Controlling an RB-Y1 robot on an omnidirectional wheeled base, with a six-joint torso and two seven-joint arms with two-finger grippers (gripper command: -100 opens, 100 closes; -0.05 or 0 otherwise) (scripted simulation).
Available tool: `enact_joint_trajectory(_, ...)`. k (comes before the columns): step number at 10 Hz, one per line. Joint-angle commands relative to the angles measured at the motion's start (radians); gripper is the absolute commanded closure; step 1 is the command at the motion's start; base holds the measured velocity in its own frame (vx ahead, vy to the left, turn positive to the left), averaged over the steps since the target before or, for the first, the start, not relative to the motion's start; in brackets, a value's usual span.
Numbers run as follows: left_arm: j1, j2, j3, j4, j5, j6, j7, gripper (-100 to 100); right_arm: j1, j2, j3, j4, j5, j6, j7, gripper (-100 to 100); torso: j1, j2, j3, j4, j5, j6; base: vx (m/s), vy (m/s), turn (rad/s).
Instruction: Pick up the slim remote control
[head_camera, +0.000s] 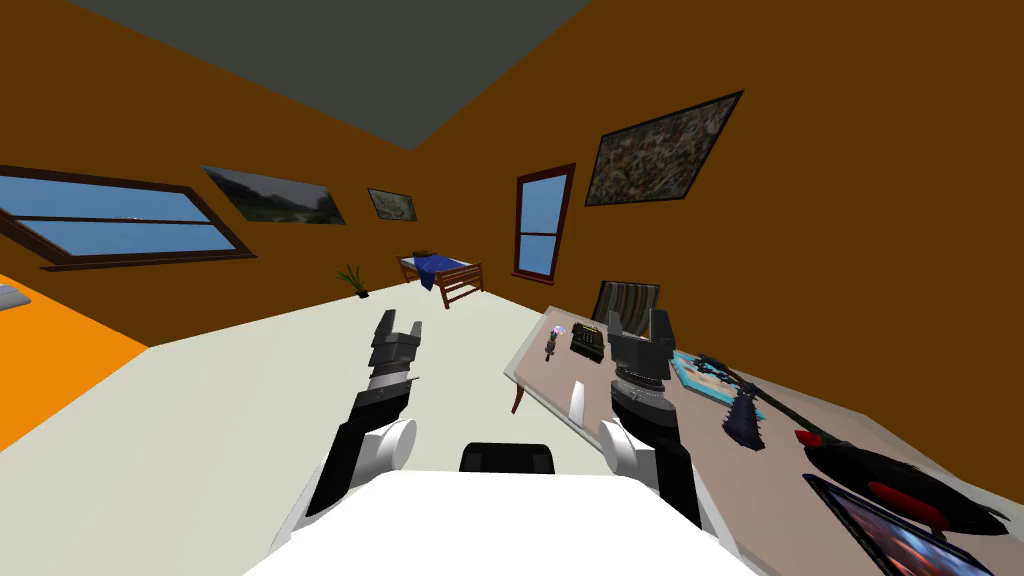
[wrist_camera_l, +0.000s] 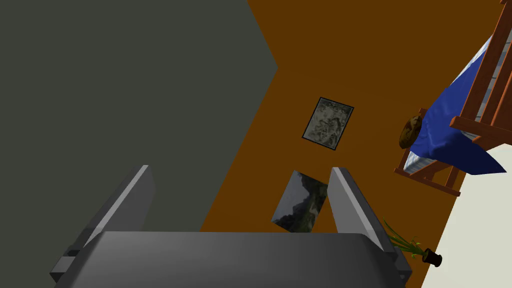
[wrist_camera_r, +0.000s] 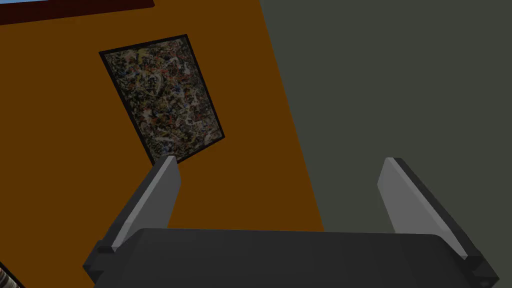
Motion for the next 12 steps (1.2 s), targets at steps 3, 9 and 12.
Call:
enact_joint_trajectory(3,0.0,0.0,0.0,0.0,0.0,0.0,0.0,0,0.008,-0.099,0.013,0.031,0.047,-0.003,0.04,-100,0.001,0.001,0.001,0.0,0.0,0.0,-0.025,0.027,0.049)
enact_joint_trajectory(9,0.0,0.0,0.0,0.0,0.0,0.0,0.0,0,0.036,-0.225,0.047,0.137,0.192,-0.009,0.165,-100,0.003,0.004,0.002,0.001,0.001,0.0,-0.052,0.058,0.087)
enact_joint_trajectory(12,0.0,0.0,0.0,0.0,0.0,0.0,0.0,0,0.052,-0.267,0.064,0.198,0.268,-0.01,0.231,-100,0.005,0.004,0.002,0.001,0.001,0.0,-0.053,0.066,0.13)
